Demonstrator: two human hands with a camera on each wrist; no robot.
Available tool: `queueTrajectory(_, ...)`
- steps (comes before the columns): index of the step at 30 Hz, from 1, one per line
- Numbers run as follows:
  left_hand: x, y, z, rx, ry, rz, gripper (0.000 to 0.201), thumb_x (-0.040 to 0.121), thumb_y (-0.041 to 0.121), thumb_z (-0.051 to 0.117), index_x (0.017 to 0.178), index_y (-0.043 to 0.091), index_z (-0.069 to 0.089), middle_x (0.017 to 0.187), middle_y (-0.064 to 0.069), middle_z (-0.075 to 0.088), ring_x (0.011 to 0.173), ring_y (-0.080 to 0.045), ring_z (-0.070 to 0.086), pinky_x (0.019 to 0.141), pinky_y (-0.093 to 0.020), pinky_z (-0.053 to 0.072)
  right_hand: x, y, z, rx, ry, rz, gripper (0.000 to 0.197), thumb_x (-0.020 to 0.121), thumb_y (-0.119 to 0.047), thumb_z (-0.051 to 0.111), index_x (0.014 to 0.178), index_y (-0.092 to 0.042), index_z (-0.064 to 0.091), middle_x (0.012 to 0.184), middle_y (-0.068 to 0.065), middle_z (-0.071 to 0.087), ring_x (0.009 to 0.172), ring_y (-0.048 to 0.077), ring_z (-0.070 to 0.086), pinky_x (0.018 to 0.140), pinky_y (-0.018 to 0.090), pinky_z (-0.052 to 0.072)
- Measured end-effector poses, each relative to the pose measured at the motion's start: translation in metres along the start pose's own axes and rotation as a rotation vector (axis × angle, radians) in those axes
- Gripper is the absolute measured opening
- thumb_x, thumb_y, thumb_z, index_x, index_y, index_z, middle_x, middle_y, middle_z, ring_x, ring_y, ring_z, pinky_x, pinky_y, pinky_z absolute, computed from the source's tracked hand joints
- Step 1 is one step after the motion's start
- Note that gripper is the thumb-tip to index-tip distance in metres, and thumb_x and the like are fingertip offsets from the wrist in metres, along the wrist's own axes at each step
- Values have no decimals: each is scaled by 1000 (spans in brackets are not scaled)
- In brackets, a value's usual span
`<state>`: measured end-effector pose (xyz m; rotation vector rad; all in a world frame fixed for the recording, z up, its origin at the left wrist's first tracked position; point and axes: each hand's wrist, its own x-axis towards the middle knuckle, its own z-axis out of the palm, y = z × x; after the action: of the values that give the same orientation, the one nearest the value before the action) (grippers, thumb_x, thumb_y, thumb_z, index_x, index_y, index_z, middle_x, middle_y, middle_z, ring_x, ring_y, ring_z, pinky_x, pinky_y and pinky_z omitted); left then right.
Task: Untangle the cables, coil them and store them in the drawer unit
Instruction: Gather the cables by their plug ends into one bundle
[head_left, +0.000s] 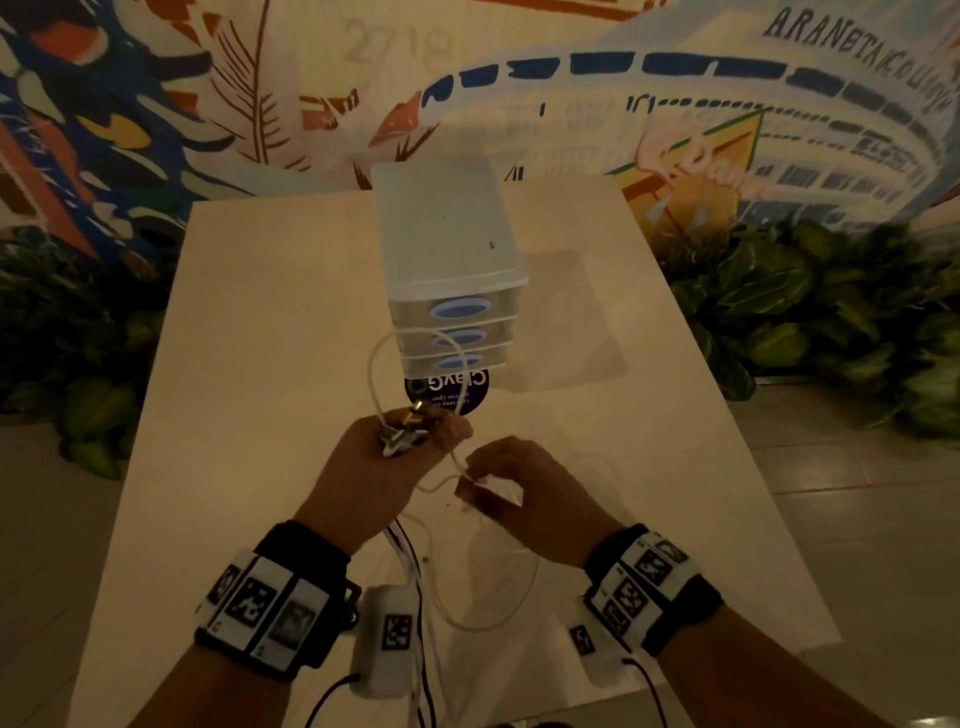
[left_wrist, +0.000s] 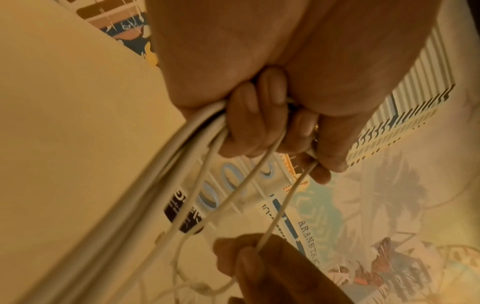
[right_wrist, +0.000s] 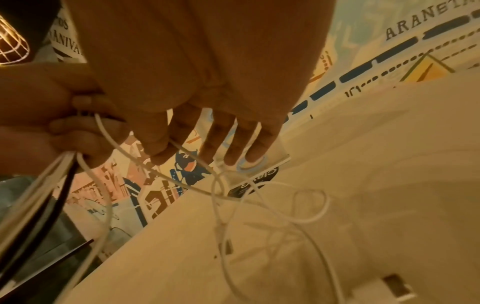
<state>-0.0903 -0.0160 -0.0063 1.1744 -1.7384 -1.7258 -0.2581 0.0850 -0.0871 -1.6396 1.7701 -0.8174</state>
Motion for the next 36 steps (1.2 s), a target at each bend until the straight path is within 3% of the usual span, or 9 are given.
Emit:
queueTrajectory(2, -1, 4, -7, -29, 50, -10, 15, 95, 15, 66, 103, 8, 77, 80, 0, 65, 93, 5, 33, 87, -52, 40, 2, 4, -11, 14, 30, 28, 17, 98, -44, 61, 106, -34, 73, 106, -23, 60, 104, 4, 56, 95, 32, 47)
queueTrajectory(5, -1, 6, -13, -81, 109, -24, 19, 96, 16, 65, 106, 3, 75, 72, 1, 65, 91, 6, 34, 92, -56, 35, 5, 9, -30, 9, 24, 94, 26, 97, -51, 55, 106, -33, 72, 101, -15, 66, 97, 5, 60, 90, 35, 50)
queueTrajectory(8, -3, 5, -15, -101, 89, -1, 20, 95, 14, 65, 109, 2, 74, 48, 18, 58, 92, 4, 36, 90, -54, 34, 7, 2, -41, 70, -1, 93, 22, 103, -43, 49, 100, -28, 65, 96, -12, 69, 93, 7, 65, 87, 33, 53)
queueTrajectory(12, -4, 2, -11, -33, 41, 17, 15, 92, 12, 70, 105, 10, 76, 67, 19, 72, 82, 3, 69, 69, -26, 56, 10, -22, -51, 251, 84, 66, 16, 106, -26, 50, 96, -27, 63, 84, -6, 71, 82, 12, 70, 81, 34, 57)
queueTrajectory(16, -5, -7, -8, 102, -44, 60, 20, 85, 22, 77, 105, 19, 78, 101, 18, 77, 99, 10, 66, 83, -4, 46, 17, -44, -59, 401, 142, 48, 16, 105, -28, 51, 102, -23, 66, 78, 1, 68, 72, 15, 66, 66, 38, 61)
queueTrajectory(23, -8, -16, -23, 249, -3, 58, 18, 88, 29, 76, 106, 31, 74, 101, 25, 72, 96, 7, 65, 75, -6, 46, 13, -31, -88, 390, 374, 127, 16, 106, -26, 51, 115, -26, 63, 73, 6, 63, 64, 22, 64, 56, 36, 60)
queueTrajectory(28, -13, -16, -37, 313, 53, 20, 15, 91, 27, 74, 104, 33, 71, 91, 6, 73, 70, -11, 63, 62, -15, 46, -6, -21, -115, 402, 472, 193, 10, 102, -25, 55, 106, -22, 64, 75, 7, 71, 52, 23, 63, 50, 30, 53)
queueTrajectory(31, -15, -19, -41, 430, -82, -16, 20, 94, 15, 67, 101, 34, 71, 66, 17, 61, 50, -6, 46, 54, -15, 38, -13, -31, -122, 461, 386, 131, 32, 104, -29, 50, 92, -9, 72, 77, 11, 76, 62, 25, 71, 54, 30, 52)
queueTrajectory(36, -19, -15, -36, 448, -113, -24, 18, 92, 11, 66, 95, 29, 69, 72, 7, 62, 57, -6, 50, 58, -13, 41, -11, -43, -117, 443, 174, -28, 21, 94, -3, 60, 111, -11, 70, 102, 2, 79, 102, 16, 74, 82, 24, 57)
